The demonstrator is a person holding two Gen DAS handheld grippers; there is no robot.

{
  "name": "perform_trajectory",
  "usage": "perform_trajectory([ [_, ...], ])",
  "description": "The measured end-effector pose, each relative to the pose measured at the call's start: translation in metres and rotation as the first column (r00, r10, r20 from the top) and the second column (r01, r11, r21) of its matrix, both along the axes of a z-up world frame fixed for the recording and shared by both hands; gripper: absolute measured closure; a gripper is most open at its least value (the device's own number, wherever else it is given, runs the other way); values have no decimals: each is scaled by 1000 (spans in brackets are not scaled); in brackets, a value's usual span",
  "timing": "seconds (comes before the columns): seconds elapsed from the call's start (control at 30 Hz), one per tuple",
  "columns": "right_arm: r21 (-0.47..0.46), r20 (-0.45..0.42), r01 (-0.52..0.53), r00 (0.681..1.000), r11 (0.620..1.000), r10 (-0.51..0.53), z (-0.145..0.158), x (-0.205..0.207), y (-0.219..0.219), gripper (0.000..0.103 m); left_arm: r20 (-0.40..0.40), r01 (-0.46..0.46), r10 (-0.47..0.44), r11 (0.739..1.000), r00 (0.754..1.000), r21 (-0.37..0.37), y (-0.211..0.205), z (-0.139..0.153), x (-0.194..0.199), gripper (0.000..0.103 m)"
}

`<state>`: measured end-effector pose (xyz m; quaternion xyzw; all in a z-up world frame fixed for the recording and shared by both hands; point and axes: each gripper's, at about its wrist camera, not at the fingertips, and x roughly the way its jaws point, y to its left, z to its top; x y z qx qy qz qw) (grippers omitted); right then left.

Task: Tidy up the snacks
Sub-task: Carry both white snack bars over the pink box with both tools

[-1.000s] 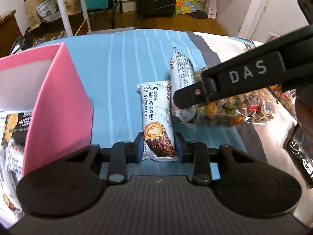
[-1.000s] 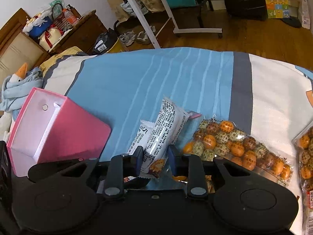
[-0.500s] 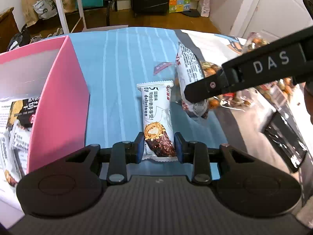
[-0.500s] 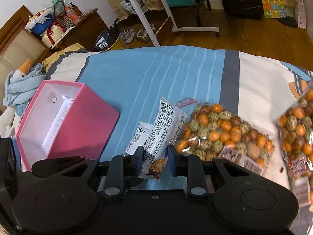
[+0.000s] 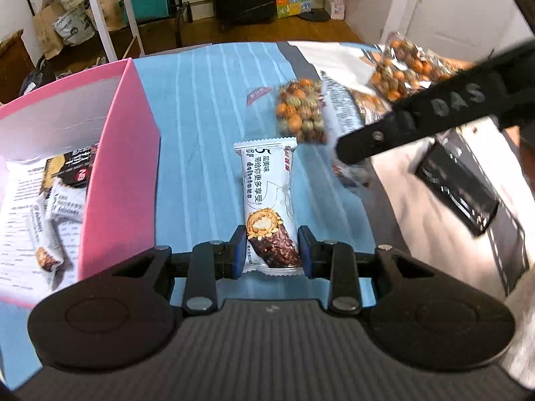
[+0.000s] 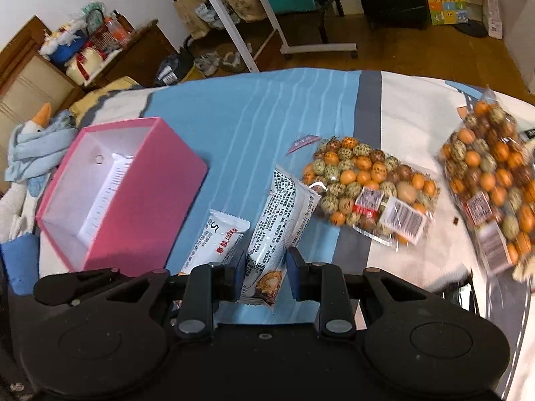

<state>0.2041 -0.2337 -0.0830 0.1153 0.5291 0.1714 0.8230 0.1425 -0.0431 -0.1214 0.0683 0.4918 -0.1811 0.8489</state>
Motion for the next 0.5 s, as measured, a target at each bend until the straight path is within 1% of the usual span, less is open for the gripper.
perform_trajectory([
  [0.17,-8,0,-36,999,999,36,4,-34,8,73,-46,20,-22,999,999,-47,13,12,-17,72],
  [0.3,-8,34,-86,996,996,86,21,-53,18,73,-53,51,-53,998,997,-32,26,27,-38,72],
  [0.37,2,41,-110,993,994,109,29,-61,23,73,-63,60,-63,997,996,-39,36,37,-49,72],
  [0.4,12,41,-125,991,992,125,33,-65,26,72,-55,66,-69,997,996,-47,41,44,-54,72],
  [0.47,32,49,-178,983,983,177,41,-74,32,72,11,90,-90,995,996,-41,50,61,-67,72],
  [0.5,45,56,-202,978,978,199,44,-80,35,72,28,91,-90,995,996,-33,55,68,-73,72],
])
